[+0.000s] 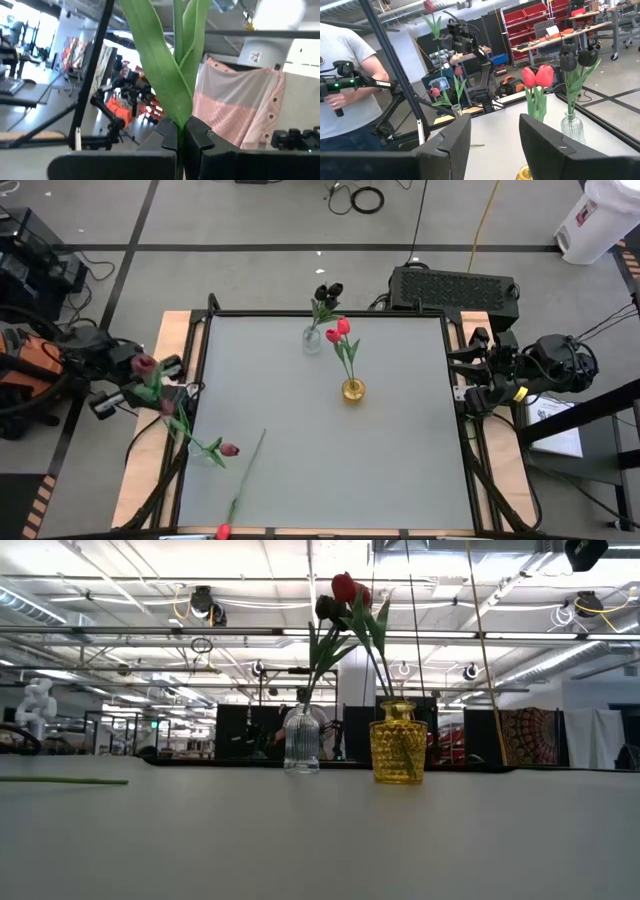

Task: Sort flowers into vase by color
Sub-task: Put the red tulip into the bottom transparent bin

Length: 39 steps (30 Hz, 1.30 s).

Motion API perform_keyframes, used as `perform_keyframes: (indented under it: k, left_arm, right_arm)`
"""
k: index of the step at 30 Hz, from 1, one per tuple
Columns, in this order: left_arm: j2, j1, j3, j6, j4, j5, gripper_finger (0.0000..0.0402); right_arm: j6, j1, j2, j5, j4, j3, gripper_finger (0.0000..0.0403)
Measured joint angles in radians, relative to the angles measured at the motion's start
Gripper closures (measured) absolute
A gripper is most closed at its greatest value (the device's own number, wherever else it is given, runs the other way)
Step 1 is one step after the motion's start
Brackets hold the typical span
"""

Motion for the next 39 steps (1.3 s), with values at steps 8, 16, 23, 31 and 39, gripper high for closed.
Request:
perform_keyframes:
  k: [8, 16, 23, 31, 39]
  left_arm:
    - [0.0, 0.0, 0.082, 0.021, -0.131, -0.065, 0.0399]
    - [0.0, 0.0, 0.097, 0.052, -0.247, -0.182, 0.0399]
    - [-0.003, 0.0, 0.097, 0.125, -0.28, -0.298, 0.0399]
    - [-0.003, 0.0, 0.097, 0.124, -0.298, -0.232, 0.0399]
    - [-0.003, 0.0, 0.097, 0.132, -0.311, -0.06, 0.0399]
  right_arm:
    - [0.0, 0.0, 0.0, 0.0, 0.0, 0.0, 0.0243]
    - [0.0, 0.0, 0.0, 0.0, 0.0, 0.0, 0.0243]
    - [0.0, 0.0, 0.0, 0.0, 0.0, 0.0, 0.0243]
    - [0.0, 0.0, 0.0, 0.0, 0.0, 0.0, 0.0243]
    - [0.0, 0.0, 0.0, 0.0, 0.0, 0.0, 0.0243]
